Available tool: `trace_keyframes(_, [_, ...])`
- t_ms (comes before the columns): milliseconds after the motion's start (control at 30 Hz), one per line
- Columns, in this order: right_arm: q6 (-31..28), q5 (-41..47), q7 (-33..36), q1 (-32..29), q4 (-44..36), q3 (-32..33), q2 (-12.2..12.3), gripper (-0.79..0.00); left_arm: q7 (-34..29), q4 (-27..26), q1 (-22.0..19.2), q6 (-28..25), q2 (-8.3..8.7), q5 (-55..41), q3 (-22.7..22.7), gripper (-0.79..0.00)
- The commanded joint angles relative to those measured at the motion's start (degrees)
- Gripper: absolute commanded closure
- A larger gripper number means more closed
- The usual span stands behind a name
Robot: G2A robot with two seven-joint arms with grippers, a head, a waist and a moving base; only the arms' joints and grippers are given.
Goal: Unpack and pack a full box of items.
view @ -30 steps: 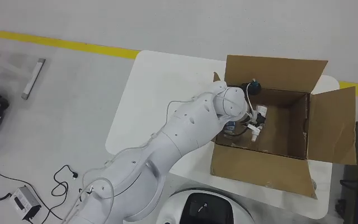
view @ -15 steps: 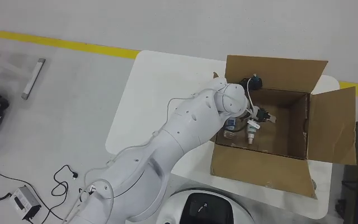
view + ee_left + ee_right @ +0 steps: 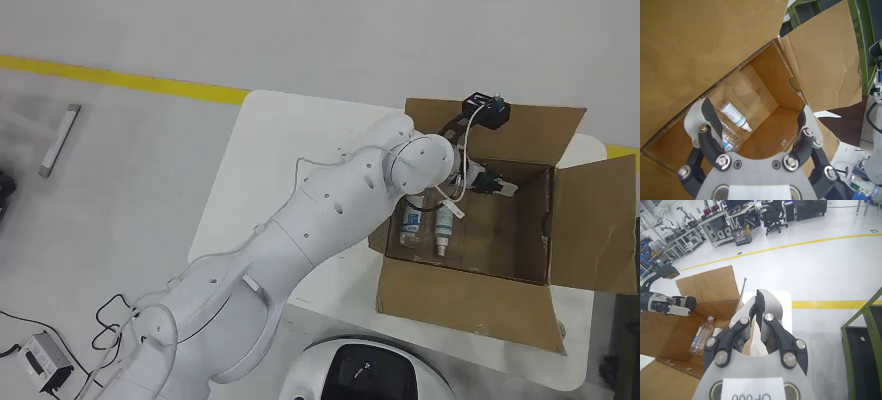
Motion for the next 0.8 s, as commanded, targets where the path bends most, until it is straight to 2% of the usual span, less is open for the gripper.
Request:
trace_keyframes(0, [-0.19, -0.11, 0.6, -0.02, -0.36, 0.73, 0.07, 0.0, -1.01, -5.41, 2.27, 0.25, 2.04, 2.62, -2.37, -0.785])
trace_keyframes(233, [-0.65, -0.66, 0.64, -0.27, -0.35, 1.77, 0.1, 0.0, -9.33, -30.54, 14.74, 1.99, 9.18, 14.74, -12.35, -0.785])
trace_keyframes(367, [-0.1, 1.79, 1.75, -0.52, 0.22, 1.49, 0.02, 0.0, -13.51, -43.07, 22.21, 1.6, 11.74, 19.41, -17.08, -0.785])
trace_keyframes(533, [-0.65, -0.23, 3.26, -1.11, -0.48, 3.16, 0.19, 0.0, -15.76, -51.17, 28.17, 0.54, 13.52, 23.12, -20.72, -0.785])
trace_keyframes(633, [-2.37, -4.27, 2.43, -2.05, -0.63, 3.96, 0.21, 0.0, -15.0, -54.87, 31.31, 1.32, 14.31, 24.66, -23.31, -0.785])
trace_keyframes(767, [-4.47, -8.38, 5.47, -4.35, -1.3, 5.86, 0.3, 0.0, -15.29, -58.32, 34.24, 1.39, 15.13, 27.27, -25.12, -0.785])
